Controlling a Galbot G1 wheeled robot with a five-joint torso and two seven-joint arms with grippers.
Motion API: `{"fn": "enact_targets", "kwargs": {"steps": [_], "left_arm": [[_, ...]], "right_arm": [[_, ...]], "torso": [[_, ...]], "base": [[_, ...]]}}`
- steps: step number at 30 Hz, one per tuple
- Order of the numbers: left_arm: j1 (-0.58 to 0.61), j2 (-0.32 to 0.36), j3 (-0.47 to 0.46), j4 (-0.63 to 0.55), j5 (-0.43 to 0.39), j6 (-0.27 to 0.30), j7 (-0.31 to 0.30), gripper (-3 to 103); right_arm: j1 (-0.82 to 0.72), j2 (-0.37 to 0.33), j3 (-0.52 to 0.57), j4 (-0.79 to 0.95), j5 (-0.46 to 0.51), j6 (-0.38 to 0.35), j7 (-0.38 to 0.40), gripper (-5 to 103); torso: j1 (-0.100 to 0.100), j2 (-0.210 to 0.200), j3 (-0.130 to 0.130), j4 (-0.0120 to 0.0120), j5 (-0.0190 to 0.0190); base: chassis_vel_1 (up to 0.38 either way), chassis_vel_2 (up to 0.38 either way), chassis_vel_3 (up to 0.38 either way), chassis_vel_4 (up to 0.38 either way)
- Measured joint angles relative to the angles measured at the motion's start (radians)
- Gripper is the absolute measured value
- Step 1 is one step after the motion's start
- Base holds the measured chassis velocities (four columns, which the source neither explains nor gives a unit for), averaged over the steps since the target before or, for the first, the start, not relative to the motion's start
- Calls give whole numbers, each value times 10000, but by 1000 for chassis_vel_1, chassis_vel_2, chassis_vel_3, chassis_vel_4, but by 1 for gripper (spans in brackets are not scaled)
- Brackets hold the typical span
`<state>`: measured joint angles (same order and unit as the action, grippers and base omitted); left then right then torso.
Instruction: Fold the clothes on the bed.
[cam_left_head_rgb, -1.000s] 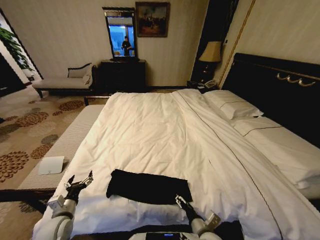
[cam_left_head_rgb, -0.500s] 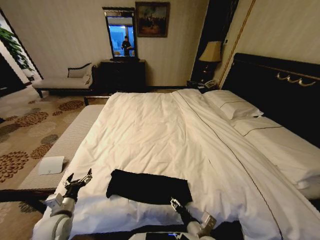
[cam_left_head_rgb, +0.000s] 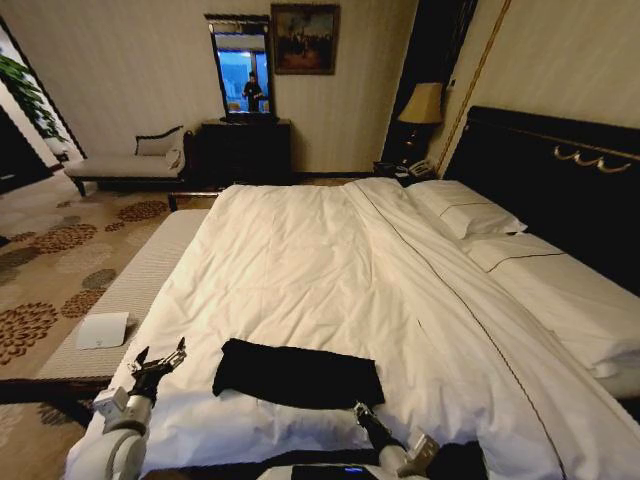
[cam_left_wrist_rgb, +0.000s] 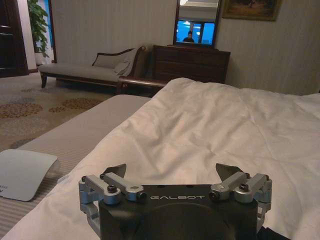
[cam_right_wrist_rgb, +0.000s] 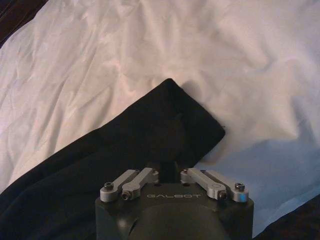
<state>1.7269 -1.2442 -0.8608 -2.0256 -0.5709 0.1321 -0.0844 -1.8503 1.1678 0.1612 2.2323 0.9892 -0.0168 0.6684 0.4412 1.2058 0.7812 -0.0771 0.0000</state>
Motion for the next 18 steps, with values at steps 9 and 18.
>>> {"fn": "enact_targets", "kwargs": {"steps": [9, 18], "left_arm": [[-23, 49, 11, 60, -24, -99, 0, 100], [-45, 10, 119, 105, -7, -166, 15, 100]], "right_arm": [[-334, -162, 174, -87, -1144, 34, -158, 0], [-741, -452, 376, -720, -3534, 347, -739, 0]], "torso": [[0, 0, 0, 1, 0], [0, 0, 0, 1, 0]], "base": [[0, 0, 0, 0], [0, 0, 0, 0]]}}
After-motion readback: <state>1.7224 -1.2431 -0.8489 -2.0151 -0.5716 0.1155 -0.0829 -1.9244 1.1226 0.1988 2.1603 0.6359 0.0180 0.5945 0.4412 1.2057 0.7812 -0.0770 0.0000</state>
